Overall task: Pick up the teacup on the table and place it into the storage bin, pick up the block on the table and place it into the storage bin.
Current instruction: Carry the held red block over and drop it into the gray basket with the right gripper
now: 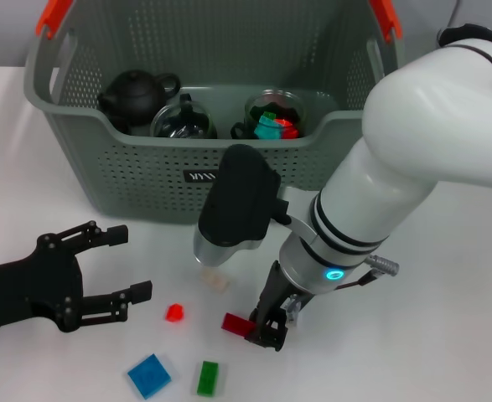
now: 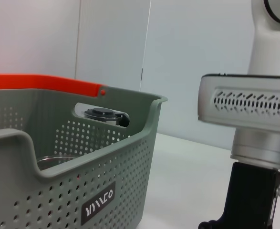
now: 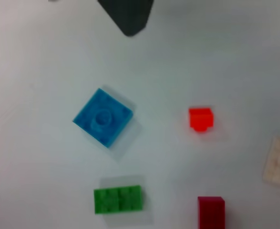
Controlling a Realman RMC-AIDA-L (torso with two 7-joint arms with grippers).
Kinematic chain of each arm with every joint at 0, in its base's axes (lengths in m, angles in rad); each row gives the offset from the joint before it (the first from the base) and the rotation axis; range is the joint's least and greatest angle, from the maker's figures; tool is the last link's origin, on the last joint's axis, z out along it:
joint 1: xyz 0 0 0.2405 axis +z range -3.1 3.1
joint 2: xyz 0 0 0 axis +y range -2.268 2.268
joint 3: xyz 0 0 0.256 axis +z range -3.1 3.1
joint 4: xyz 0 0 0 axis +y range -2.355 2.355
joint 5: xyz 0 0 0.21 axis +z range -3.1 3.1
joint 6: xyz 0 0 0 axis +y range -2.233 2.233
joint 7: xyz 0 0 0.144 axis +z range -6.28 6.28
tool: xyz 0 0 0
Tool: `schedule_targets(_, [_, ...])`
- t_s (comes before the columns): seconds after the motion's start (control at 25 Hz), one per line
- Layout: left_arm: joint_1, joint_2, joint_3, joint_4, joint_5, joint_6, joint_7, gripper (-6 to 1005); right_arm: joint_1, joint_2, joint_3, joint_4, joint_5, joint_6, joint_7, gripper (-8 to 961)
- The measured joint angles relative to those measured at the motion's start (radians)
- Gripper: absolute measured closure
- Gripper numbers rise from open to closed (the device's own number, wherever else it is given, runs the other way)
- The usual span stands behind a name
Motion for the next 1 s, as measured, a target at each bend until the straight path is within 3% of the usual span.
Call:
schedule_targets(0.2, [0.003, 0.0, 0.0, 0.0, 0.0, 0.001, 0.0, 122, -0.021, -0.014, 0.051, -0.074, -0.012, -0.044, 0.005, 751])
schedule_targets(0.6, [0.016, 0.003, -0.029, 0.006, 0.002, 0.004, -0.002, 122, -0.07, -0.018, 0.41, -0.47, -0.105, -0.434, 0.028, 742])
schedule_targets(0.84, [0.016, 0.002, -0.029, 0.007, 0.003, 0.012, -0.001, 122, -0.001, -0.018, 0.657, -0.65, -0.095, -0.572, 0.036, 737])
schedule_targets(1.0, [0.014, 0.002, -0.029, 0.004, 0.003, 0.012, 0.0, 122, 0.058, -0.022, 0.806, -0.664, -0.173, -0.57, 0.004, 733])
